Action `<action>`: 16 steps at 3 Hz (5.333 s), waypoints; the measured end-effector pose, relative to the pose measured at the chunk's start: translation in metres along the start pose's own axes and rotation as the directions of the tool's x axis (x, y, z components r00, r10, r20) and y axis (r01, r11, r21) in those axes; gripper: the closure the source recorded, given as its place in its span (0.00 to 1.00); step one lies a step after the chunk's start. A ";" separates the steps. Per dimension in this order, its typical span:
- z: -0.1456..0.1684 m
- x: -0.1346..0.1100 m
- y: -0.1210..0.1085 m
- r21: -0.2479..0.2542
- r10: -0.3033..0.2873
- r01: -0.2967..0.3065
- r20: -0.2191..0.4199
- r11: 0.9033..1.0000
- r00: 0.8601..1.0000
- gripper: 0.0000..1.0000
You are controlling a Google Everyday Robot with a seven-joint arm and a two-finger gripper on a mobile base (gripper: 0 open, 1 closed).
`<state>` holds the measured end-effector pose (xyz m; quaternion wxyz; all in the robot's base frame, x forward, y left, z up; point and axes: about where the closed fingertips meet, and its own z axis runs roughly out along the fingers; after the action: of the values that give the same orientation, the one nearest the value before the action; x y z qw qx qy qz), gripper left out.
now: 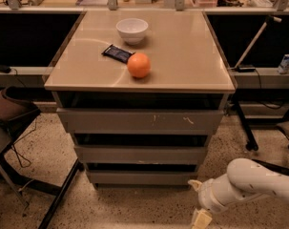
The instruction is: Open middle drawer
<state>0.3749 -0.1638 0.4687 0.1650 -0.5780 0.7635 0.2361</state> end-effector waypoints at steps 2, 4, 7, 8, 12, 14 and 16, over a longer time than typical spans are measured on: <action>0.008 -0.045 -0.077 0.179 -0.012 0.001 0.061 0.984 0.998 0.00; -0.028 -0.067 -0.099 0.276 -0.052 0.024 0.094 0.961 0.994 0.00; -0.014 -0.090 -0.195 0.418 -0.059 -0.066 0.281 0.906 0.958 0.00; -0.014 -0.089 -0.194 0.418 -0.059 -0.066 0.281 0.906 0.958 0.00; 0.085 -0.073 -0.206 0.477 0.035 -0.088 0.118 0.874 0.992 0.00; 0.059 -0.096 -0.224 0.388 0.023 -0.140 0.292 0.911 0.956 0.00; 0.040 -0.110 -0.240 0.380 0.004 -0.132 0.318 0.916 0.948 0.00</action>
Offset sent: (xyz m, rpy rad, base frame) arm 0.1438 0.0261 0.0457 -0.0063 -0.3160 -0.1598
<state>0.6346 -0.1062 0.4525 0.3883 -0.4610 0.7796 0.1703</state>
